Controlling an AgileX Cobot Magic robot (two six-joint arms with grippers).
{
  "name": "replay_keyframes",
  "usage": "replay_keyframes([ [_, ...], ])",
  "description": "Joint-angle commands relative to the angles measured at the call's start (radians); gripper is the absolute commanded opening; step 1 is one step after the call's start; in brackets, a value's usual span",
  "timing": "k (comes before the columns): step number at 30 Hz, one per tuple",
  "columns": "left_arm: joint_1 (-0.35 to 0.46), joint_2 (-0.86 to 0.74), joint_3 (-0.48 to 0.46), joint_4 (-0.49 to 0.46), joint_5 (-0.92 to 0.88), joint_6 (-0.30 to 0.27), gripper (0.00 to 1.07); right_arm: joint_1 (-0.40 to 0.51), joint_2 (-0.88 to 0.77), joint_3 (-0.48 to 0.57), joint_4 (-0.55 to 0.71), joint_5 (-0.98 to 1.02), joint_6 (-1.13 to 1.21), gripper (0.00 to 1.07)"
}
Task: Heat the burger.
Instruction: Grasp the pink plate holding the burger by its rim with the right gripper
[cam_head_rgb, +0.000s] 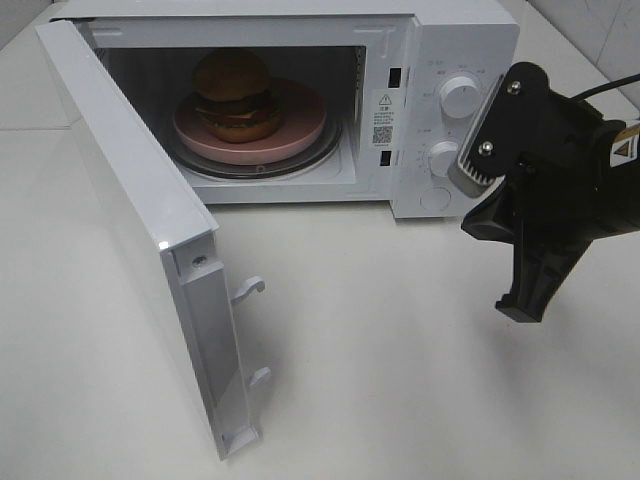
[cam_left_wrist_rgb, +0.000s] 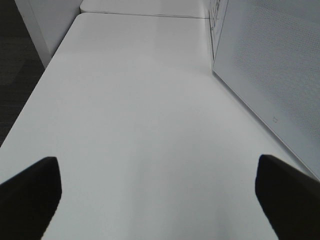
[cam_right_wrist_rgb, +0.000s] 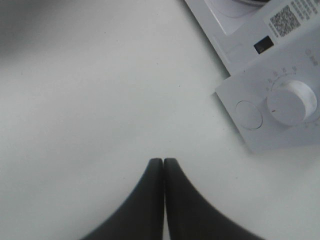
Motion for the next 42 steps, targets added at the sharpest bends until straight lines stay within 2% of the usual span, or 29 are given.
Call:
replay_keyframes([
  [1,0.003,-0.012,0.003,0.0,-0.016,-0.004,0.98,-0.004,-0.013,-0.007,-0.031,0.01,-0.139,0.06],
  [3,0.003,-0.012,0.003,0.0,-0.016,-0.004,0.98,-0.004,-0.013,-0.007,-0.034,0.012,-0.31,0.06],
  [6,0.003,-0.012,0.003,0.0,-0.016,-0.004,0.98,-0.004,-0.013,-0.007,-0.034,0.018,-0.372,0.06],
  [7,0.003,-0.012,0.003,0.0,-0.016,-0.004,0.98,-0.004,-0.013,-0.007,-0.033,0.03,-0.487,0.06],
  [10,0.003,-0.012,0.003,0.0,-0.016,-0.004,0.98,-0.004,-0.013,-0.007,-0.032,0.052,-0.605,0.06],
  [14,0.003,-0.012,0.003,0.0,-0.016,-0.004,0.98,-0.004,-0.013,-0.01,-0.02,0.1,-0.619,0.07],
  [17,0.003,-0.012,0.003,0.0,-0.016,-0.004,0.98,-0.004,-0.013,-0.018,0.039,0.129,-0.59,0.12],
  [18,0.003,-0.012,0.003,0.0,-0.016,-0.004,0.98,-0.004,-0.013,-0.018,0.083,0.125,-0.561,0.19],
  [19,0.003,-0.012,0.003,0.0,-0.016,-0.004,0.98,-0.004,-0.013,-0.018,0.083,0.125,-0.561,0.19],
  [20,0.003,-0.012,0.003,0.0,-0.016,-0.004,0.98,-0.004,-0.013,-0.018,0.096,0.125,-0.55,0.25],
  [21,0.003,-0.012,0.003,0.0,-0.016,-0.004,0.98,-0.004,-0.013,-0.018,0.107,0.126,-0.524,0.4],
  [22,0.003,-0.012,0.003,0.0,-0.016,-0.004,0.98,-0.004,-0.013,-0.018,0.107,0.126,-0.524,0.4],
  [23,0.003,-0.012,0.003,0.0,-0.016,-0.004,0.98,-0.004,-0.013,-0.018,0.107,0.126,-0.507,0.47],
  [24,0.003,-0.012,0.003,0.0,-0.016,-0.004,0.98,-0.004,-0.013,-0.018,0.107,0.126,-0.474,0.66],
  [25,0.003,-0.012,0.003,0.0,-0.016,-0.004,0.98,-0.004,-0.013,-0.018,0.107,0.126,-0.474,0.66],
  [26,0.003,-0.012,0.003,0.0,-0.016,-0.004,0.98,-0.004,-0.013,-0.018,0.107,0.125,-0.435,0.73],
  [27,0.003,-0.012,0.003,0.0,-0.016,-0.004,0.98,-0.004,-0.013,-0.018,0.107,0.125,-0.406,0.88],
  [28,0.003,-0.012,0.003,0.0,-0.016,-0.004,0.98,-0.004,-0.013,-0.018,0.107,0.125,-0.406,0.88],
  [29,0.003,-0.012,0.003,0.0,-0.016,-0.004,0.98,-0.004,-0.013,-0.018,0.101,0.125,-0.378,0.96],
  [34,0.003,-0.012,0.003,0.0,-0.016,-0.004,0.98,-0.004,-0.013,-0.018,0.07,0.125,-0.372,0.97],
  [37,0.003,-0.012,0.003,0.0,-0.016,-0.004,0.98,-0.001,-0.013,-0.018,-0.022,0.128,-0.372,0.94],
  [42,0.003,-0.012,0.003,0.0,-0.016,-0.004,0.98,-0.001,-0.013,-0.018,-0.06,0.127,-0.365,0.93],
])
